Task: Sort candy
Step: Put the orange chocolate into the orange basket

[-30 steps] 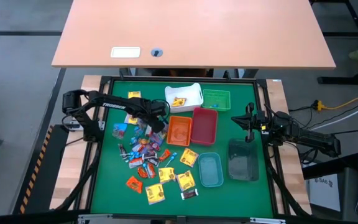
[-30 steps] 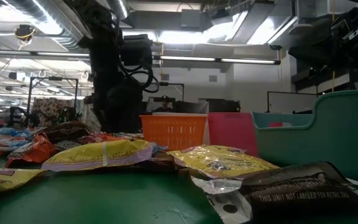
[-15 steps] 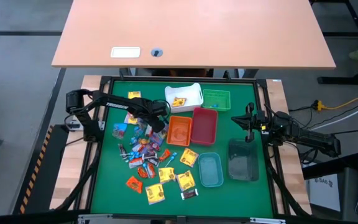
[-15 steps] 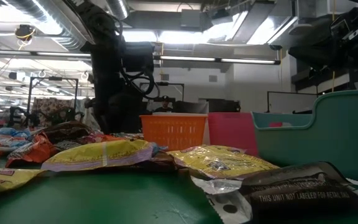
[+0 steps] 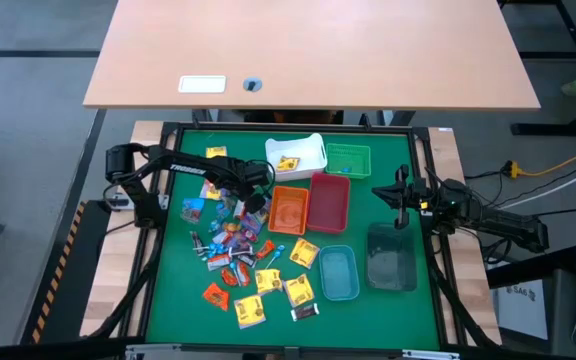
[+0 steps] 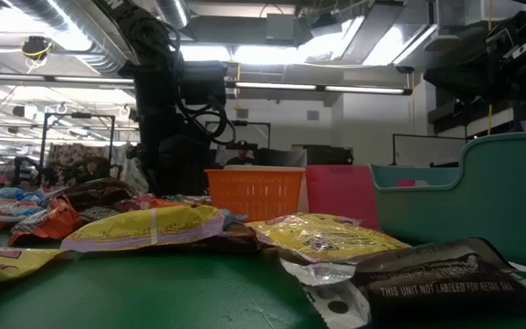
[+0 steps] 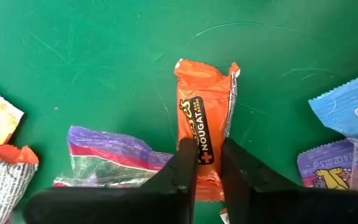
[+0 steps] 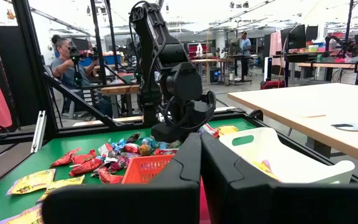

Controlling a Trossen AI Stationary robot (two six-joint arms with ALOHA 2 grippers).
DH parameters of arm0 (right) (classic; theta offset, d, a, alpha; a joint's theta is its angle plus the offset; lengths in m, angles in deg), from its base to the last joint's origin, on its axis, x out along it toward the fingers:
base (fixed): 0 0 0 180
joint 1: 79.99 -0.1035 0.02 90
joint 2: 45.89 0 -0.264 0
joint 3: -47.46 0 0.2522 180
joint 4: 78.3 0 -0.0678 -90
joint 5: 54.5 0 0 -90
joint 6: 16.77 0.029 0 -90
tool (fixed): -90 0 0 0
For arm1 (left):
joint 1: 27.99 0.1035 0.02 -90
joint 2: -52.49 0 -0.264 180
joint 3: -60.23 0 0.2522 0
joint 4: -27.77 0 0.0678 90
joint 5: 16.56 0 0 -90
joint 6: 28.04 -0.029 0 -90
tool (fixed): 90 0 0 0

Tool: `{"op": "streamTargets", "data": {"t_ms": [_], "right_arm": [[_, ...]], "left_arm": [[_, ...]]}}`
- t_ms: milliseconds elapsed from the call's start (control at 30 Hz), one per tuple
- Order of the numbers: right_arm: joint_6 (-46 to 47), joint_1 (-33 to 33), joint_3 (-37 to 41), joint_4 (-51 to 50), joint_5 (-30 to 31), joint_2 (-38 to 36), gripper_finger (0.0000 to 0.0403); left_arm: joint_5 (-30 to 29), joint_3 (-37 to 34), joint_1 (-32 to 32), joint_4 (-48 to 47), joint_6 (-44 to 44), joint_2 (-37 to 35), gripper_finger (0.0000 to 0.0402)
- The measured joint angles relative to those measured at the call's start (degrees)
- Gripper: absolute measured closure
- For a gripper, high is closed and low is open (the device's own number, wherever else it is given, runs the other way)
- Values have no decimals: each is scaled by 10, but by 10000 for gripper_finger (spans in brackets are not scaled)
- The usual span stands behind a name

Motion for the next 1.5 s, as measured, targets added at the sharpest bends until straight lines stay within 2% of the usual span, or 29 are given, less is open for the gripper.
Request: {"op": "streamTargets", "data": {"t_ms": [167,367,467,600,700,800,933,1067,1233,1500], "right_arm": [[0,0,0,0,0,0,400],[0,0,0,0,0,0,400],[0,0,0,0,0,0,400],[0,0,0,0,0,0,400],[0,0,0,0,0,0,400],[0,0,0,0,0,0,400],[0,0,0,0,0,0,400],[0,0,0,0,0,0,400],[0,0,0,0,0,0,400],[-1,0,0,0,0,0,400]], "left_arm": [[9,0,0,2,-1,-7,376],[17,-1,0,-5,-2,-48,378],[35,-1,0,-5,-2,-77,378],[87,-1,-2,2,-1,-120,378],[115,-1,-10,29,5,-146,378],[128,-1,-30,103,18,-154,378],[109,0,-65,229,14,-143,378],[71,0,-94,288,-4,-122,378],[40,0,-110,298,-16,-109,369],[17,0,-116,301,-16,-105,296]]}}
